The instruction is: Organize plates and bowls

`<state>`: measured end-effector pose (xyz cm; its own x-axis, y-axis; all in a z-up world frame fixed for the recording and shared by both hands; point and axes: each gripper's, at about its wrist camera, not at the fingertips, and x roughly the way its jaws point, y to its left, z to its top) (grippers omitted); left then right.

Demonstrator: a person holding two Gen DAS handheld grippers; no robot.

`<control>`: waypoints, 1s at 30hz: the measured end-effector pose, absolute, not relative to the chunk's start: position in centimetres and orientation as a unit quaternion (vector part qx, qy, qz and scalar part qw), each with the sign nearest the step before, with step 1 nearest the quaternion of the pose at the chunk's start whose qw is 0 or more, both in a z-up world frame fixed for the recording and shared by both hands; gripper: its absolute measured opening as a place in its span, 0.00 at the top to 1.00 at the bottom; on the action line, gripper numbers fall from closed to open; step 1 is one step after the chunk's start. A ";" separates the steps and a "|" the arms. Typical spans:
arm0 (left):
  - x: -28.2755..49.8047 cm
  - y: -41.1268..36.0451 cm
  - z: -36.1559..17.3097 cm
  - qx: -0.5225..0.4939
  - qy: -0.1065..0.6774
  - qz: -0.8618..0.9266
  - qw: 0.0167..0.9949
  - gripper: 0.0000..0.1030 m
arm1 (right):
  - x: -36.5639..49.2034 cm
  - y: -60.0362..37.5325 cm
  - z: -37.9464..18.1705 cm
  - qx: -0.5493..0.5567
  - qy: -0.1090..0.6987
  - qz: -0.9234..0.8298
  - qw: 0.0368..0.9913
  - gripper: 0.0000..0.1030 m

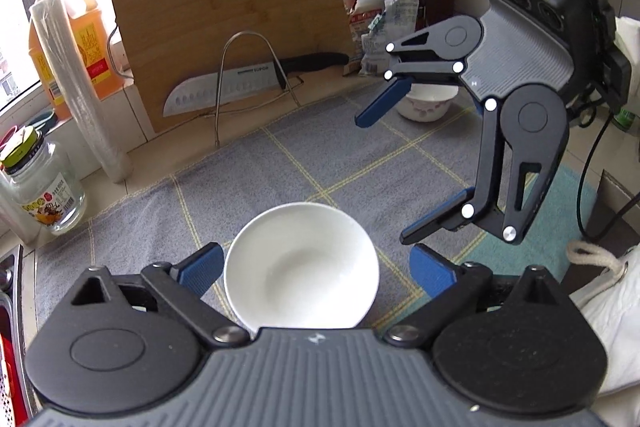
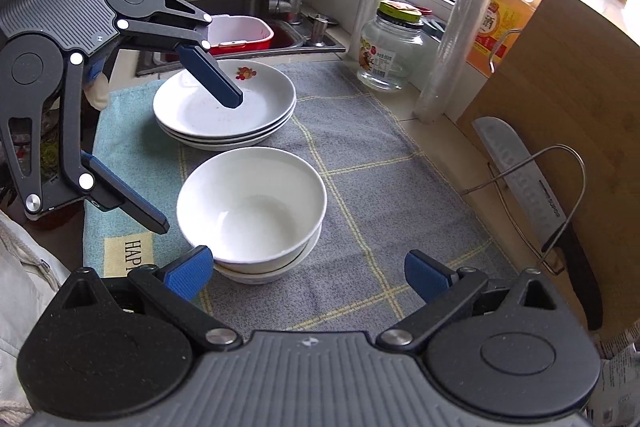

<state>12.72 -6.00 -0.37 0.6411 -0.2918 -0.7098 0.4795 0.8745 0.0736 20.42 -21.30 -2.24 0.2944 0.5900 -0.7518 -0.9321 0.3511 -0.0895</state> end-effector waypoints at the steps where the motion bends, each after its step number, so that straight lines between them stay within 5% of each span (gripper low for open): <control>1: 12.8 -6.2 -0.2 0.122 0.355 -0.216 0.902 0.02 | 20.5 -21.8 -2.2 -0.264 0.321 0.491 0.766 0.00; 30: 24.2 -25.4 -7.0 0.078 0.369 -0.246 0.893 0.01 | 29.4 -43.0 -8.0 -0.252 0.394 0.324 0.822 0.00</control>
